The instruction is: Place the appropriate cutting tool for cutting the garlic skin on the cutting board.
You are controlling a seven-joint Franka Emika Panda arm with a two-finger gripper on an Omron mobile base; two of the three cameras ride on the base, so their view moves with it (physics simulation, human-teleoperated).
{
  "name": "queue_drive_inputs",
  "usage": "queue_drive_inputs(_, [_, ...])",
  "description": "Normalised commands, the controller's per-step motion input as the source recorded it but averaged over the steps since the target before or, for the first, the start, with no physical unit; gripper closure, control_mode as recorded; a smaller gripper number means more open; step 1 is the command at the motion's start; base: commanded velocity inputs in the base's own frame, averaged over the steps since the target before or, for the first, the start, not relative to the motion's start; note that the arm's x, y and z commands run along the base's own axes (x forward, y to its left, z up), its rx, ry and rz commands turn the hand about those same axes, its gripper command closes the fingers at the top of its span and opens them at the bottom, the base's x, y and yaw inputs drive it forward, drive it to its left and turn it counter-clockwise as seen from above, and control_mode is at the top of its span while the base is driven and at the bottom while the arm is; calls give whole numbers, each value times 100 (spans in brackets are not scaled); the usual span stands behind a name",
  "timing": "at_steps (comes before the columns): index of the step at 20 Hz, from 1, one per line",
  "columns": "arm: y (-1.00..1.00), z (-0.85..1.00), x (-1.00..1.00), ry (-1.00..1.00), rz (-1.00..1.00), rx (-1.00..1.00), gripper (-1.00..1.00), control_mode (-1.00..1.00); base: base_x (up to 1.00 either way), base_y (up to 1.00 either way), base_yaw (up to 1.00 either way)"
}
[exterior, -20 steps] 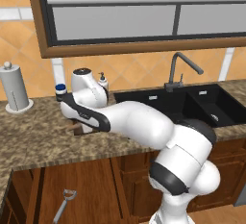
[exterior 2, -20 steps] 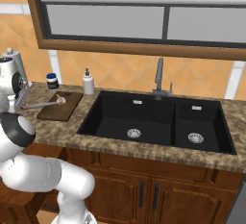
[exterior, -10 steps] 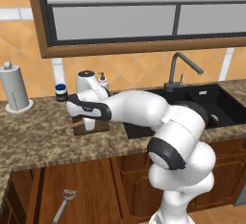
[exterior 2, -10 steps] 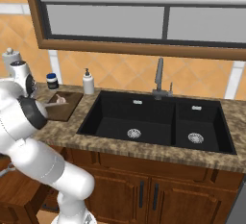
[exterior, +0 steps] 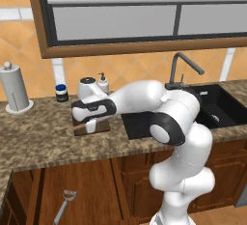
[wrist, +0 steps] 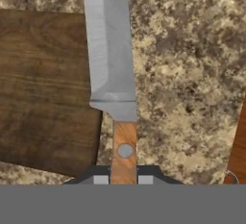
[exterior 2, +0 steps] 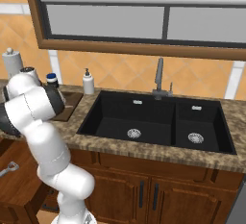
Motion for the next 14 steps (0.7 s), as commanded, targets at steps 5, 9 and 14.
queue_drive_inputs(5, [0, -21, 33, 0, 0, -1, 100, -100, 0, 0, 0])
queue_drive_inputs(9, [0, -11, 27, 2, 0, 0, 100, -100, 0, 0, 0])
queue_drive_inputs(14, [0, -19, 30, 6, 2, 0, 100, -100, 0, 0, 0])
